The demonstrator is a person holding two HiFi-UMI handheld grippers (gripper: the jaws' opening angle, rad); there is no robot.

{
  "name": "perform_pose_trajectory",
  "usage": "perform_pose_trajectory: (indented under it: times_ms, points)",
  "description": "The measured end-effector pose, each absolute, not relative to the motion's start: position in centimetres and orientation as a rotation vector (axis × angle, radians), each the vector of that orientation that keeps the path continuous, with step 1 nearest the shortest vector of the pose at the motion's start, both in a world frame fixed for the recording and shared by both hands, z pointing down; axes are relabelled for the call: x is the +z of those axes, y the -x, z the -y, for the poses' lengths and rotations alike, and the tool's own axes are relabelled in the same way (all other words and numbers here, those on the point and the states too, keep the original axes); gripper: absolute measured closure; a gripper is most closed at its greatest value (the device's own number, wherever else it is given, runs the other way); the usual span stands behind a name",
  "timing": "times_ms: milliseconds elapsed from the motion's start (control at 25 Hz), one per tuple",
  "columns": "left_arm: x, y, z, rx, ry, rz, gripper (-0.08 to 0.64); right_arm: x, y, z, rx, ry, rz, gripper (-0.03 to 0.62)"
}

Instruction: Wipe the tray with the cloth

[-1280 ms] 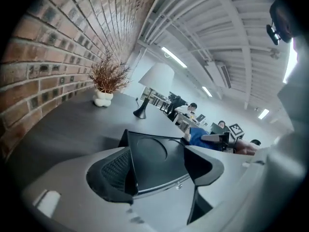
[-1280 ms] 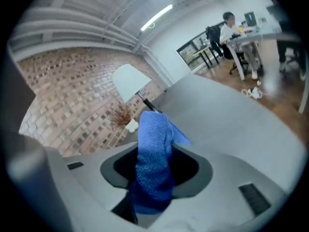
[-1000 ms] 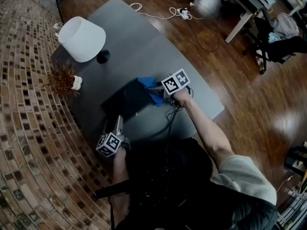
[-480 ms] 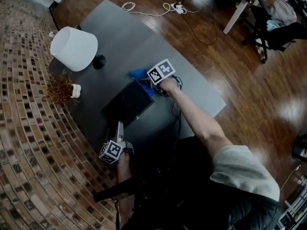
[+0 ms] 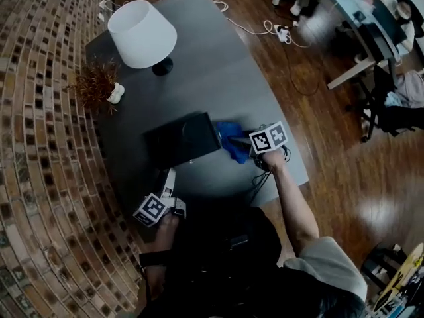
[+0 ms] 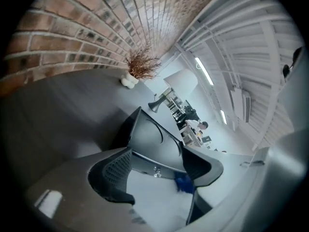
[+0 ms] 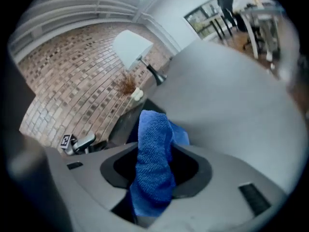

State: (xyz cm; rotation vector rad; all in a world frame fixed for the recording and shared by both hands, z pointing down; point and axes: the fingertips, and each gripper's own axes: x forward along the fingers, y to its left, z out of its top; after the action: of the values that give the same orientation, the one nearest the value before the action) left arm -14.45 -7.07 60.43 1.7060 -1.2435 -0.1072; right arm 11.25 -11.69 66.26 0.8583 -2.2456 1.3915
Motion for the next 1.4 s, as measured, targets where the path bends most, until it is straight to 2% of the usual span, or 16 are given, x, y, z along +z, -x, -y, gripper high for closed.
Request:
perform_pose_trajectory:
  times_ms: [120,320,400,560,760,1040,1160,1280,1400]
  points:
    - [61.7,14.6,7.3,-0.185,-1.601,1.236,0.244,62.2,-9.8,21.2,1.082,-0.971,2.391,0.413]
    - [62.7,14.7,7.8,-0.233,-1.549,1.249,0.256,63.4,-1.8,26.7,0.798,-0.606,2.320,0.413]
    - [62.5,15.1,8.0,-0.235,-1.558,1.255,0.281,64.3,-1.2,25.9,0.865,-0.463,2.271,0.413]
    - [62.6,17.8,10.0,-0.286,-1.569,1.296,0.279,64.3,-1.4,21.6,1.073,-0.235,2.238,0.417]
    - [62.9,20.1,15.0,-0.324,-1.616,1.231,0.279,64.3,-1.5,13.7,1.237,-0.276,2.316,0.417]
    - [62.4,14.7,21.2,-0.105,-1.862,1.071,0.268,65.5,1.6,2.9,1.449,-0.441,2.398,0.416]
    - [61.2,13.9,19.6,0.004,-1.963,1.033,0.268,65.4,-1.1,5.7,1.473,-0.684,2.419,0.416]
    - [58.6,14.5,15.0,0.052,-2.048,1.026,0.270,63.4,-3.8,13.6,1.476,-0.988,2.484,0.416]
    - [57.9,12.9,8.3,0.179,-2.102,0.973,0.305,63.0,-3.3,20.5,1.421,-1.088,2.481,0.416]
